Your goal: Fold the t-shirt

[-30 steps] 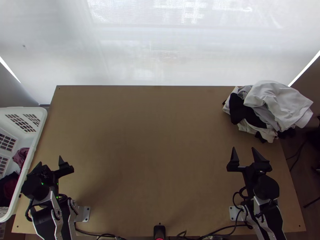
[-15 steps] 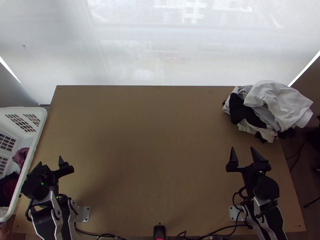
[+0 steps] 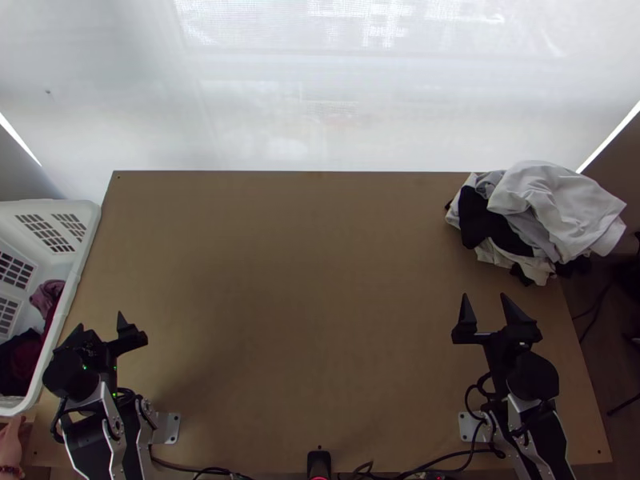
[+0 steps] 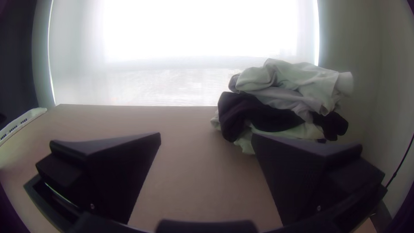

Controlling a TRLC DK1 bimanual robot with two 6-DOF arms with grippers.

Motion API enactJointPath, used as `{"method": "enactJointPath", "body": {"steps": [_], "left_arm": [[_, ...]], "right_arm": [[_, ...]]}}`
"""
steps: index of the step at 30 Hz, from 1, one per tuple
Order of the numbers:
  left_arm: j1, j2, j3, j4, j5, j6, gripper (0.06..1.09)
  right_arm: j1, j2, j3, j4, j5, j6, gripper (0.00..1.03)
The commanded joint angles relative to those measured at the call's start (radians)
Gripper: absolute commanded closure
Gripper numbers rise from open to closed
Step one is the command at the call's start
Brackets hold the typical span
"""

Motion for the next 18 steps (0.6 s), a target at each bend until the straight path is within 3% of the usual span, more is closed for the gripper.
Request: {"method": "enactJointPath", "body": {"steps": [1, 17, 18], "left_arm": [[0.002, 0.000, 0.000, 0.000, 0.001, 0.000, 0.11], [0.002, 0.000, 0.000, 0.000, 0.001, 0.000, 0.11], [-0.011, 0.002, -0.002, 0.000, 0.049, -0.001, 0.11]], "right_arm": [[0.013, 0.001, 0.000, -0.002, -0.001, 0.004, 0.05], [0.021, 0.001, -0.004, 0.002, 0.002, -0.001, 0.05], [0.015, 0.003, -0.005, -0.011, 0.002, 0.001, 0.05]]}}
